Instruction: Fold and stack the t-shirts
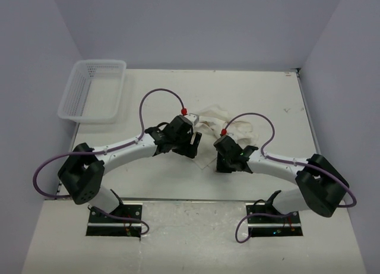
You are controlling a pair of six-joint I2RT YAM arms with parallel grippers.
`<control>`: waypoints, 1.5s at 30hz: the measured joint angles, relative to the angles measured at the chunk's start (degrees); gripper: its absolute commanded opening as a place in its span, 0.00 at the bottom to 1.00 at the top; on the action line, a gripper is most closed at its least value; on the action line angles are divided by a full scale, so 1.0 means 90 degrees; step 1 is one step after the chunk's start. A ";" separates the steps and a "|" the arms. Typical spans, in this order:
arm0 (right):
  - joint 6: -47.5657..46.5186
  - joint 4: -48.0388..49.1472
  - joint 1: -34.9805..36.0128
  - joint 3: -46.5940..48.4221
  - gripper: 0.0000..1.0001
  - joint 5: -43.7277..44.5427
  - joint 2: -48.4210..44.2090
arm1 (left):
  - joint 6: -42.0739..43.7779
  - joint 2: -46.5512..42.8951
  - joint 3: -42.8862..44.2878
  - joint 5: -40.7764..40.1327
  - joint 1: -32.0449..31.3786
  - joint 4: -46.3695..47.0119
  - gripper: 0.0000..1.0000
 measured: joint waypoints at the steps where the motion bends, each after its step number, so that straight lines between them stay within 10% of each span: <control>1: 0.0012 0.0017 0.0000 0.0000 0.00 -0.0005 0.0010 | 0.0000 0.0019 0.0000 0.0000 0.0000 0.0005 0.81; 17: 0.0053 -0.0294 0.0029 0.0005 0.00 0.0070 -0.0437 | 0.0000 0.0981 -0.0012 0.0002 0.0000 0.0384 0.53; 26: 0.0061 -0.0296 0.0041 0.0005 0.00 0.0070 -0.0461 | -0.0032 0.1236 -0.0010 0.0066 0.0000 0.0527 0.00; 35: 0.0061 -0.0469 0.0041 0.0022 0.00 0.0214 -0.0464 | -0.0012 0.0988 0.0015 0.0126 0.0000 0.0483 0.00; 45: -0.0211 -0.2157 0.0078 0.1651 0.00 0.1258 -0.0996 | 0.0078 -0.1433 0.0828 -0.0731 -0.0002 -0.0403 0.00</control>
